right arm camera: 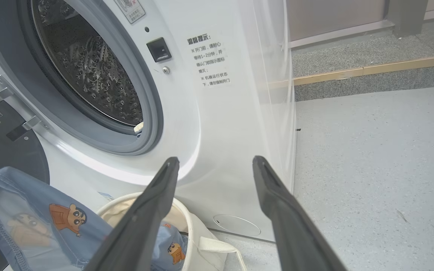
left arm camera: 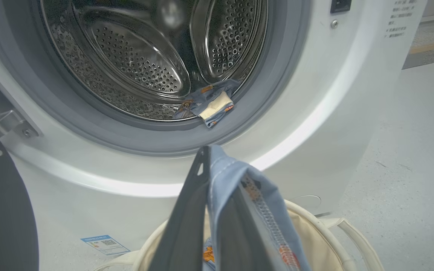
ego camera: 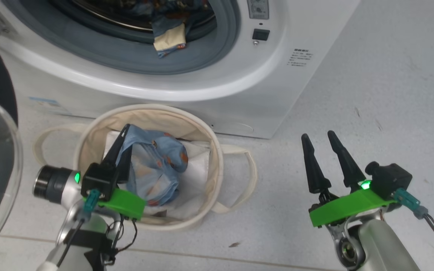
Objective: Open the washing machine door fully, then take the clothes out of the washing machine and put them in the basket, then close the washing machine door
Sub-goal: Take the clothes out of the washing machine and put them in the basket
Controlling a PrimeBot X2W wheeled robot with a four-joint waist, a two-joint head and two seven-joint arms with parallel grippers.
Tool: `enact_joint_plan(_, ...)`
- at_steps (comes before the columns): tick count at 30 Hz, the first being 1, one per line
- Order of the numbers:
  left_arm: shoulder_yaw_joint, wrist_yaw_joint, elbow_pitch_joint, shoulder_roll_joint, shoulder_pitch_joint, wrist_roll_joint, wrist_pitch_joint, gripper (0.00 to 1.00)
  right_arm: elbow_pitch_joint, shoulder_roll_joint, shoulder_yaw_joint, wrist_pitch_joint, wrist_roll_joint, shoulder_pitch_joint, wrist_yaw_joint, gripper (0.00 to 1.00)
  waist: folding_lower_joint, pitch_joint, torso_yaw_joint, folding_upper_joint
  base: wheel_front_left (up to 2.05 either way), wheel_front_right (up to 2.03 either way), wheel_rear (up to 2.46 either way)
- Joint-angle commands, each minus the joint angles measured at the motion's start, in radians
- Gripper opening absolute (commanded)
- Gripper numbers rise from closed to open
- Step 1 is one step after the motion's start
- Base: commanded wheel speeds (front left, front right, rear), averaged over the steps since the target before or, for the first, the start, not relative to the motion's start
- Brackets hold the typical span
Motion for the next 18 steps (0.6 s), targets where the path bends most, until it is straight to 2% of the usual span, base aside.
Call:
enact_joint_plan(1, 0.034, -0.001, 0.001, 0.016, -0.053, -0.007, -0.005, 0.00, -0.037, 0.002, 0.025, -0.012, -0.012, -0.021, 0.000, 1.00, 0.0000, 0.018, -0.012, -0.0001, 0.00, 0.00, 0.00)
enact_joint_plan(18, 0.042, -0.021, 0.354, 0.013, -0.215, -0.014, -0.005, 0.00, -0.071, 0.002, 0.032, -0.012, 0.009, -0.070, 0.000, 1.00, 0.0000, 0.163, -0.093, -0.0001, 0.00, 0.00, 0.00)
